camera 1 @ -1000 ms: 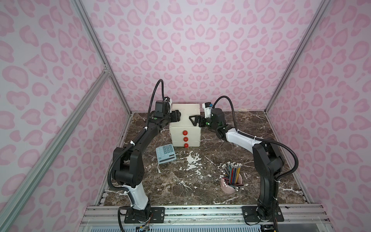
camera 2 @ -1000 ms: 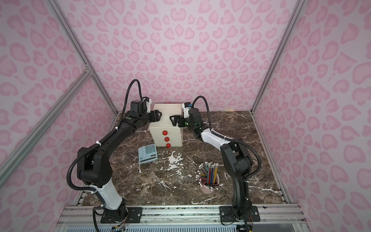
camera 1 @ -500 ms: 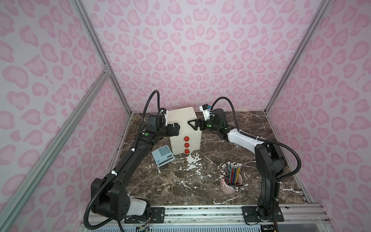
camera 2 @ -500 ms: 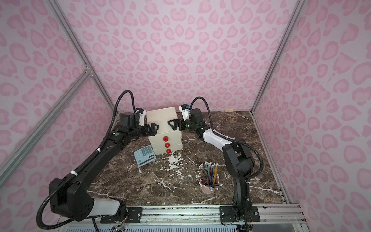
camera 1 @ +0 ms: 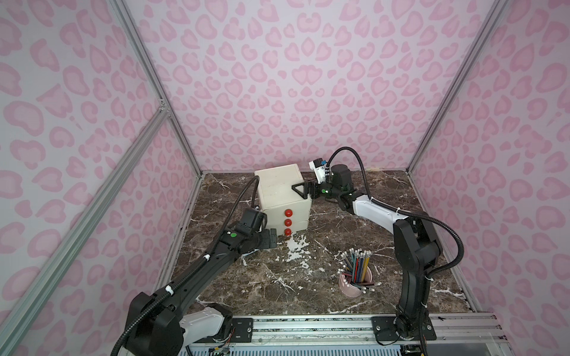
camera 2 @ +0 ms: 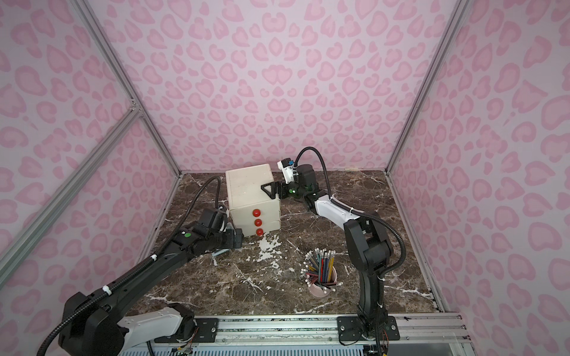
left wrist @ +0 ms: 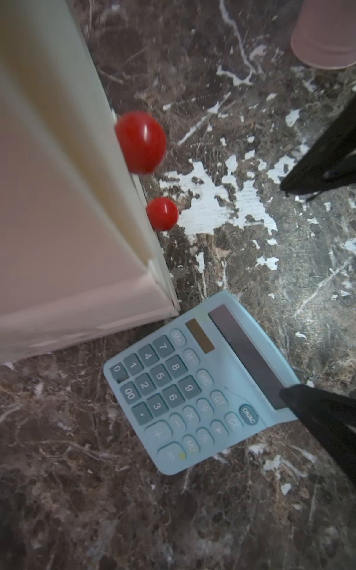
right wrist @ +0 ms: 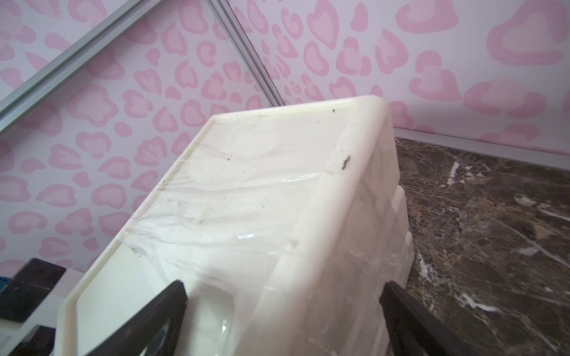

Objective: Take the sponge out of the drawer
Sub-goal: Move the distractor to the center of the board.

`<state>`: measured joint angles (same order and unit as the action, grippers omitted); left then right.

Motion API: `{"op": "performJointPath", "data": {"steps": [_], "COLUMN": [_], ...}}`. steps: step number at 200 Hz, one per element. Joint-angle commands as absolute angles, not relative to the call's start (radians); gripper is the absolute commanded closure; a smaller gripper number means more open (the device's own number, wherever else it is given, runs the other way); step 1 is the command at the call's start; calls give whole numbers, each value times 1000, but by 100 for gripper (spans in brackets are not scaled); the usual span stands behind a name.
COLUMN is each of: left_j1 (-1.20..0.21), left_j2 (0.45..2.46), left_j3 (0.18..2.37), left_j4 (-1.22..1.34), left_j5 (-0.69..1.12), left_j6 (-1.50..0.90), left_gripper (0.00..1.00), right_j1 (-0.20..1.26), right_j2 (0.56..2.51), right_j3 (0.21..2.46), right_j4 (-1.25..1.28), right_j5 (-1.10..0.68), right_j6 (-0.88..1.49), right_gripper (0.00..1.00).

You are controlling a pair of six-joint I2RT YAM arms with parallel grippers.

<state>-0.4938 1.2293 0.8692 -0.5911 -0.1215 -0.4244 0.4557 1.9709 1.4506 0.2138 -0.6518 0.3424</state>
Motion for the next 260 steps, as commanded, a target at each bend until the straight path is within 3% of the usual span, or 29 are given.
{"op": "performJointPath", "data": {"steps": [1, 59, 109, 195, 260], "left_j1": [-507, -504, -417, -268, -275], "left_j2": [1240, 1300, 1413, 1611, 1306], "left_j3": [809, 647, 698, 899, 930], "left_j4": [-539, -335, -317, -315, -364], "left_j5": [-208, -358, -435, -396, -195], "left_j6": [-469, -553, -563, -479, -495], "left_gripper": [2, 2, 3, 3, 3], "right_j1": [452, 451, 451, 473, 536], "right_j2": [1976, 1975, 1983, 1973, 1937], "right_j3": [1420, 1417, 1419, 1386, 1370], "right_j4": [59, 56, 52, 59, 26], "right_j5": [-594, -604, -613, -637, -607], "right_j6": [283, 282, 285, 295, 283], "right_gripper": [1, 1, 1, 1, 1]}}
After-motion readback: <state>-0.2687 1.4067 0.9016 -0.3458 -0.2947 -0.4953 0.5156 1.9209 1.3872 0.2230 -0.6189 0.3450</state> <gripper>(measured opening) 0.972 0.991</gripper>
